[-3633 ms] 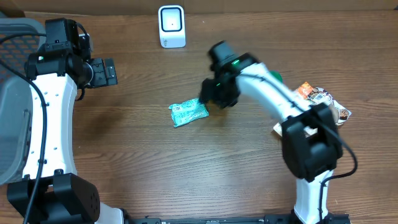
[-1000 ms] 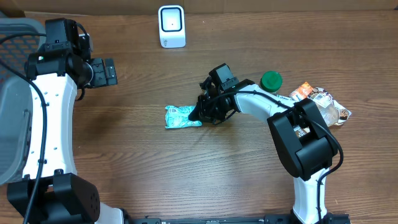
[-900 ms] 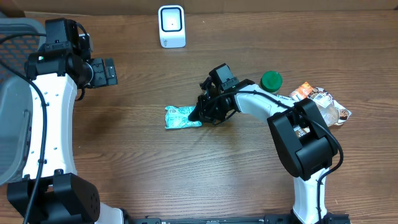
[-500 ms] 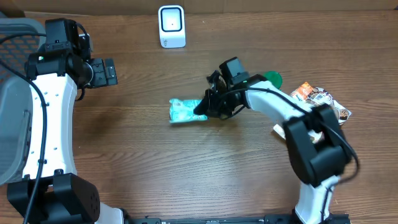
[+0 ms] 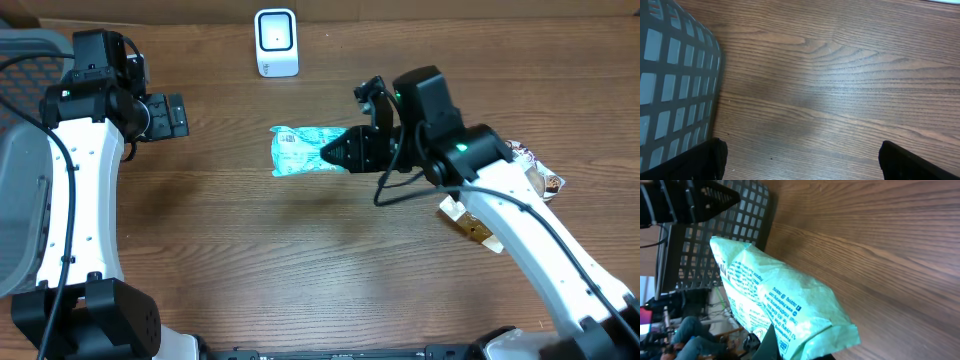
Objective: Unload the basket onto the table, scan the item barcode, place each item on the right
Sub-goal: 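Raise the mint pack with the right gripper and hold it before the scanner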
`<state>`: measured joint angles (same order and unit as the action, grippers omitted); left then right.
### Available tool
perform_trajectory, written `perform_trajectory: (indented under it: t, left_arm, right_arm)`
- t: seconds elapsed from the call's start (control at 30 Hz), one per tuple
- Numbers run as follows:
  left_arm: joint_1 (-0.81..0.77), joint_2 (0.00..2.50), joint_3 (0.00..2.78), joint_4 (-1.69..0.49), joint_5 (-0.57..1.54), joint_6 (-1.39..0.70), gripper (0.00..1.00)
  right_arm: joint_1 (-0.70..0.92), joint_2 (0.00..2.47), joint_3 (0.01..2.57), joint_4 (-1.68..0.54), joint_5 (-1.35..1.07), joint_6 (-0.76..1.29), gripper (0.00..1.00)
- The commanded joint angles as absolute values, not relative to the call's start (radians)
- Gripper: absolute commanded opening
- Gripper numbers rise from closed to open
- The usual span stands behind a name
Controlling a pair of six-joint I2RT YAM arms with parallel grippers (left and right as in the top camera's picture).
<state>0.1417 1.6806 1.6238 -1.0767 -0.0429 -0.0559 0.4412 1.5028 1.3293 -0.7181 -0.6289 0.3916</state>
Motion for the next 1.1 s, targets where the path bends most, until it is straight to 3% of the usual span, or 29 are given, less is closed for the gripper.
perform_trajectory:
  t: [0.0, 0.27, 0.43, 0.73, 0.87, 0.97, 1.07]
  left_arm:
    - [0.137, 1.682, 1.623, -1.076, -0.052, -0.063, 1.0]
    - [0.137, 1.682, 1.623, -1.076, -0.052, -0.063, 0.99]
    - [0.137, 1.682, 1.623, -1.076, -0.052, -0.063, 1.0]
    - [0.137, 1.682, 1.623, -1.076, -0.052, -0.063, 0.99]
    - [0.137, 1.682, 1.623, -1.076, -0.052, -0.063, 1.0]
    - [0.137, 1.682, 1.623, -1.076, -0.052, -0.063, 1.0]
    - [0.137, 1.682, 1.623, -1.076, -0.052, -0.063, 1.0]
  right_arm:
    - [0.443, 1.395, 1.337, -0.755, -0.576, 0.384, 0.04]
    - [0.443, 1.355, 1.446, -0.949, -0.566, 0.3, 0.04]
    - [0.443, 1.395, 1.596, -1.064, -0.404, 0.297, 0.04]
    - [0.462, 1.752, 2.064, -1.167, -0.058, 0.199, 0.04]
    - [0.509, 1.914, 2.16, -1.034, 0.217, 0.123, 0.04]
    - [0.555, 2.032, 2.16, -0.812, 0.491, -0.013, 0.04]
    - [0.575, 2.12, 2.16, -0.626, 0.611, -0.147, 0.04]
